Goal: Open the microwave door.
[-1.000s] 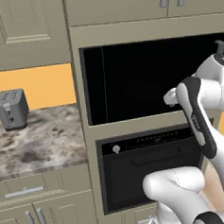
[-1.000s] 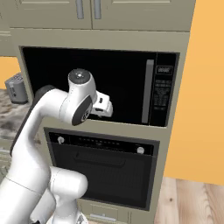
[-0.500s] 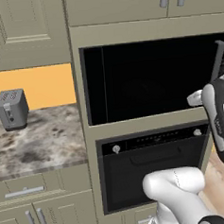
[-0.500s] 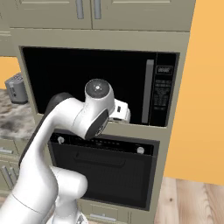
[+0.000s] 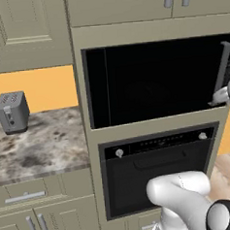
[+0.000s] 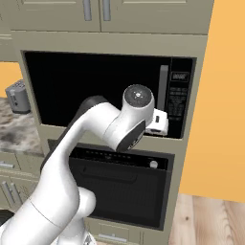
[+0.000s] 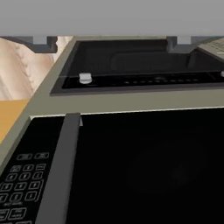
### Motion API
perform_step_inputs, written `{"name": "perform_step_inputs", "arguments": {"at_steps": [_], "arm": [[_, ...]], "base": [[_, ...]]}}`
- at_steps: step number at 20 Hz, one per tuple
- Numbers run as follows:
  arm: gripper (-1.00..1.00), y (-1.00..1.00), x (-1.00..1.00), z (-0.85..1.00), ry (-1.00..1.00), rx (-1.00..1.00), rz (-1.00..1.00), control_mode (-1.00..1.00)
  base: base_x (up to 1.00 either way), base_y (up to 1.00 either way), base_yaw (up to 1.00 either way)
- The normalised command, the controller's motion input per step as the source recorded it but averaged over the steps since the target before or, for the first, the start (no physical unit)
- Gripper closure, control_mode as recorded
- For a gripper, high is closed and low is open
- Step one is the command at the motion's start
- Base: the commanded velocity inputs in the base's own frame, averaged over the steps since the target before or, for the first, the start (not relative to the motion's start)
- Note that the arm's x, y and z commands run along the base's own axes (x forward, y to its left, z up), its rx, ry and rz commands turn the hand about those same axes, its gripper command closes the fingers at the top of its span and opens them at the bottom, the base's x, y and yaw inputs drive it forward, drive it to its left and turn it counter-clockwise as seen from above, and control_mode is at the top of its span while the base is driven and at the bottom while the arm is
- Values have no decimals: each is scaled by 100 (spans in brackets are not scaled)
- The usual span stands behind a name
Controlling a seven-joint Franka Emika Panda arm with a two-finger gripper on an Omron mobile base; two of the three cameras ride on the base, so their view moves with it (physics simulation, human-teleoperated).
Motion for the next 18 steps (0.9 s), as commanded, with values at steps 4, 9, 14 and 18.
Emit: {"name": "perform_step_inputs", "arguments": {"at_steps": [4,9,14,18], "arm": [[-100,-23,47,-1,0,0,0,-100],[-100,-21,47,-1,-4,0,0,-100],[-100,-25,25,-10,-19,0,0,-100],[-100,-11,29,-10,-23,1,0,-100]], "base": [[0,0,0],[0,0,0],[0,0,0],[0,0,0]]}}
